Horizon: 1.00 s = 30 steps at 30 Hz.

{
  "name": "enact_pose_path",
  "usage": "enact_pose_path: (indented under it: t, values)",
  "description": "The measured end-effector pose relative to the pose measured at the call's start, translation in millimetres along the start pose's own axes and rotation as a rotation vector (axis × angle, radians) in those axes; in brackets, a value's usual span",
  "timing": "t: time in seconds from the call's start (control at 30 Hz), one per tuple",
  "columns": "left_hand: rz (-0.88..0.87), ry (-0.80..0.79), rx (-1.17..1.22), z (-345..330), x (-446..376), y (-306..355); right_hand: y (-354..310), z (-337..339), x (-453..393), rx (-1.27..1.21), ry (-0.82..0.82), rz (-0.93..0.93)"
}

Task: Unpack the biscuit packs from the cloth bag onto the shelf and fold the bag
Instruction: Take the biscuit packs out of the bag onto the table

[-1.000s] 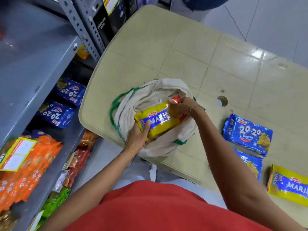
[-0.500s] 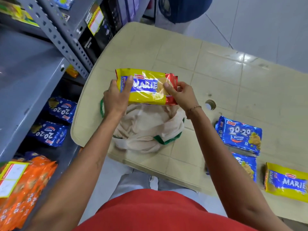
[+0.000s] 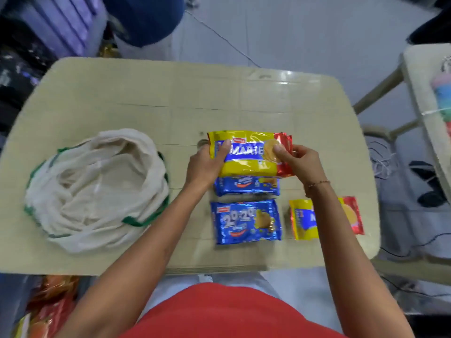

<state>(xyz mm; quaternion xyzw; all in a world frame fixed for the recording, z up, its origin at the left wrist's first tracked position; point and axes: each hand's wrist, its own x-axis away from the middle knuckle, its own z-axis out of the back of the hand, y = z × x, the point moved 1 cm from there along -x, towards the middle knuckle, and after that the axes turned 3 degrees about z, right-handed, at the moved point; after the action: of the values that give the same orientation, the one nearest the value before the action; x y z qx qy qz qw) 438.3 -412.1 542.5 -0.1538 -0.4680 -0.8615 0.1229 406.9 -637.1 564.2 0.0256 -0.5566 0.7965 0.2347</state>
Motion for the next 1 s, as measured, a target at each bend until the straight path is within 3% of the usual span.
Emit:
enact_pose_path:
  t: [0.17,0.33,0.5,0.6,0.7,0.77,0.83,0.93,1.0]
  values:
    - [0.053,-0.209,0.063,-113,12,58,45,117,-23,0.018,0.081,-0.02]
    - [0.202,-0.412,0.15,-194,18,75,99,173,-53,0.124,0.072,-0.104]
    - [0.259,-0.391,0.18,-216,19,82,133,176,-75,0.132,0.024,-0.16]
    - [0.233,-0.46,0.227,-216,23,81,135,174,-82,0.153,0.007,-0.167]
    - [0.137,-0.517,0.174,-204,29,79,122,175,-83,0.43,0.008,-0.19]
    - [0.019,-0.356,0.077,-183,34,72,104,166,-70,0.566,0.104,-0.108]
    - [-0.066,-0.077,0.035,-150,42,56,81,139,-40,0.508,0.157,0.046]
    - [0.064,0.249,-0.253,-101,52,4,64,73,15,0.402,-0.118,0.074]
    - [0.353,0.205,-0.327,-80,59,-31,66,30,42,0.468,-0.367,-0.013]
